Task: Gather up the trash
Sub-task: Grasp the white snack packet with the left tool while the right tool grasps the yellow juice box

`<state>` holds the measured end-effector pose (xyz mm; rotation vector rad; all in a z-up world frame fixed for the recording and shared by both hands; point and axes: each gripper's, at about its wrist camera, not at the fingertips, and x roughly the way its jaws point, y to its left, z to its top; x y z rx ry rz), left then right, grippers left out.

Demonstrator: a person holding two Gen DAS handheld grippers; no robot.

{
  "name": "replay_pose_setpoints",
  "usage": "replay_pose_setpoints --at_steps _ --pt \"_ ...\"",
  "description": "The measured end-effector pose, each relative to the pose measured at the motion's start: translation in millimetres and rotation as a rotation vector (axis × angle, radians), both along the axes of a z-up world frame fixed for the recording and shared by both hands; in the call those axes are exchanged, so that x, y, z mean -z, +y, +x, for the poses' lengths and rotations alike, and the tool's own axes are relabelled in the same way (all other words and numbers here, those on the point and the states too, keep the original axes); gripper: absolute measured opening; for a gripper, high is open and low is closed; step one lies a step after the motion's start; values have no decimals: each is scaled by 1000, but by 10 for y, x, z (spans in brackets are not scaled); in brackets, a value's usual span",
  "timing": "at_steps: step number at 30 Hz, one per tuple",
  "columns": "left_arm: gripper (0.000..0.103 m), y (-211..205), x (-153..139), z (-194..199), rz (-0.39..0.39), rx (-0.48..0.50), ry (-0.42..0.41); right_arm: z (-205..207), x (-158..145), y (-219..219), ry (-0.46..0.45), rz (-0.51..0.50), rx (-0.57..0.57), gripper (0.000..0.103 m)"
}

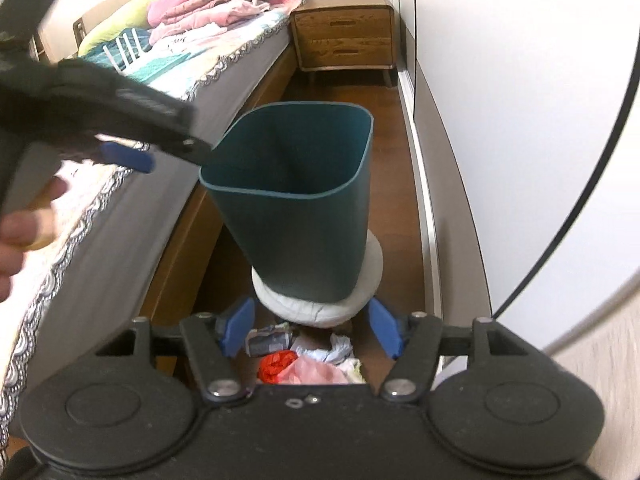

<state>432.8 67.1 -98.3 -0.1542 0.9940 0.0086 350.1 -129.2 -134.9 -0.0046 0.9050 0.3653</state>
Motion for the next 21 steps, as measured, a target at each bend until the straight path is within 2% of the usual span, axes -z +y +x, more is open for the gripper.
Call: replay_pose_setpoints --at_steps 3,5,9,12,17,21 --pt "80 103 166 -160 3 -3 22 -23 145 48 30 -16 -2 76" --pt "80 173 370 -243 4 -9 52 6 314 95 62 -31 -4 78" --pt "80 247 932 -338 20 -42 128 140 741 204 121 -67 -14 99" --pt "80 275 1401 -358 10 -83 215 273 1127 296 175 -90 -13 100" --pt "80 316 2357 -314 9 -183 406 348 1931 447 309 -130 5 101" --pt "80 313 3118 -334 28 -212 556 369 2491 620 384 -176 -51 101"
